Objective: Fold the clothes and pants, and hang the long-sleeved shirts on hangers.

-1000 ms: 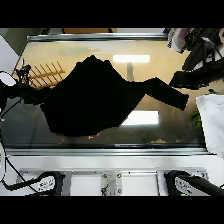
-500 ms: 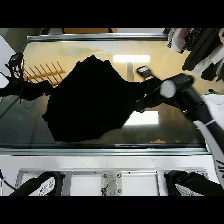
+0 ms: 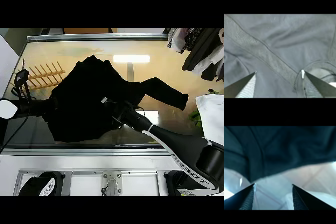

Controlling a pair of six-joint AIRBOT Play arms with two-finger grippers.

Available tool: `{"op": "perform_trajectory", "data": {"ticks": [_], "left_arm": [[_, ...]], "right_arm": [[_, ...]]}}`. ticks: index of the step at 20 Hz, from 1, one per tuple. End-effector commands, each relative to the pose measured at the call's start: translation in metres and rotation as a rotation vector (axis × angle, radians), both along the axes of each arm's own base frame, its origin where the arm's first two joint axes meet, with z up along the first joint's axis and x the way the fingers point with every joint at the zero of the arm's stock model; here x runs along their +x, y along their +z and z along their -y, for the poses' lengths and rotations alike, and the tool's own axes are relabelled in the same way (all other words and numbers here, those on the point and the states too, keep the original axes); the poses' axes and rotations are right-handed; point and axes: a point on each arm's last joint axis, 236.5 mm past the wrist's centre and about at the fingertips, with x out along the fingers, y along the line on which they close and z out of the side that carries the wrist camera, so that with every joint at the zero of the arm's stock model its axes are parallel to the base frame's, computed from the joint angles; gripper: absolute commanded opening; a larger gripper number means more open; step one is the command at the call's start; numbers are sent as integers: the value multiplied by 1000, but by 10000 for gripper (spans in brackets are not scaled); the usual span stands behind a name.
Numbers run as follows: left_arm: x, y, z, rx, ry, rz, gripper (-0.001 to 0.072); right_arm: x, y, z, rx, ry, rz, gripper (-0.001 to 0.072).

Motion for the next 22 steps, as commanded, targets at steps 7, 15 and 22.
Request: {"op": "perform_trajectory", "data": {"ticks": [7, 15, 22], "left_arm": [[-24, -7, 3, -19, 16, -7, 609], [-24, -9, 3, -19, 16, -15, 610], [-28, -43, 8, -14, -8, -151, 609]], "right_arm": [[2, -39, -13, -9, -7, -3, 491], [20, -33, 11, -64, -71, 54, 201], [25, -31, 10, -49, -79, 69, 22]]}}
